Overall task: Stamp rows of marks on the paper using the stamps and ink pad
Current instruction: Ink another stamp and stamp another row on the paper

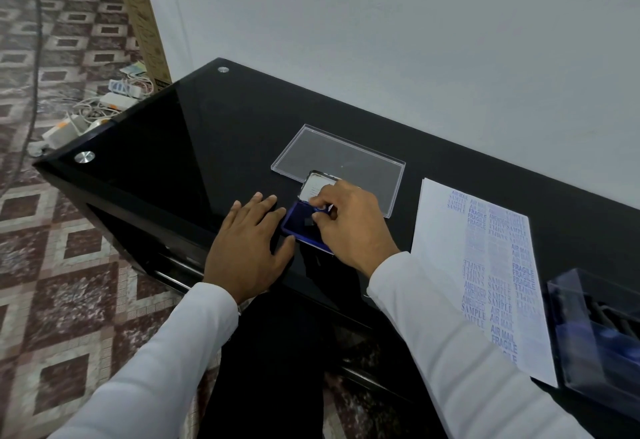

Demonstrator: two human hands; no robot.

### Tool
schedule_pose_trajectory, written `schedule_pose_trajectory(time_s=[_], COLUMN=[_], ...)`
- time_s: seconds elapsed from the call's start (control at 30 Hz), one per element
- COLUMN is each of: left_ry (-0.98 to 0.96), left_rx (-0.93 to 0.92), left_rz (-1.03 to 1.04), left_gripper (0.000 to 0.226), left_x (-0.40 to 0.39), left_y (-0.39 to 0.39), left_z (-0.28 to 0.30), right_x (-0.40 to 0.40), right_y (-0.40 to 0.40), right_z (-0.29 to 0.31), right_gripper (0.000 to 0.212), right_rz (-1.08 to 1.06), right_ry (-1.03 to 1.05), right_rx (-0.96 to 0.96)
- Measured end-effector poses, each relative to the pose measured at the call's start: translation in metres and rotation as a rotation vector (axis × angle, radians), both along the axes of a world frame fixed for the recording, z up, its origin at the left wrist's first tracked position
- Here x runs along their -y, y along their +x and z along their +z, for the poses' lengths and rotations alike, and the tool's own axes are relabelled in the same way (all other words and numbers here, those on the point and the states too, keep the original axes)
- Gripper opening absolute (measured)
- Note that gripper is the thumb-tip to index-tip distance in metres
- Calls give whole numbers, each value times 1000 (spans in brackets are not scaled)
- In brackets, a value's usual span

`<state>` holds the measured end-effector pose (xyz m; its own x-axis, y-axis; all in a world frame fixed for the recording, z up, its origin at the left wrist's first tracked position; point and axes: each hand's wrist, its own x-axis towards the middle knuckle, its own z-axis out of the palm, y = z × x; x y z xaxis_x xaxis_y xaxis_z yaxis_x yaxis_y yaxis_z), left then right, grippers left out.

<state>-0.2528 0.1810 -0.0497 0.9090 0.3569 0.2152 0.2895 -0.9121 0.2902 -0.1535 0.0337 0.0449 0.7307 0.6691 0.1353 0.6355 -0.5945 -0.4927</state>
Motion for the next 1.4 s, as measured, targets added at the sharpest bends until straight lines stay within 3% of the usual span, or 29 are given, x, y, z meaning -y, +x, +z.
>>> schedule_pose_trajectory(time_s=[1.4], left_ry=[-2], left_rx=[-4], left_rz=[11], left_gripper=[65], left_x=[1], left_y=[0], left_z=[0], right_x=[-1], right_y=[0], right_z=[-2], right_gripper=[23], right_rz=[-43], right_ry=[39], right_rx=[-38])
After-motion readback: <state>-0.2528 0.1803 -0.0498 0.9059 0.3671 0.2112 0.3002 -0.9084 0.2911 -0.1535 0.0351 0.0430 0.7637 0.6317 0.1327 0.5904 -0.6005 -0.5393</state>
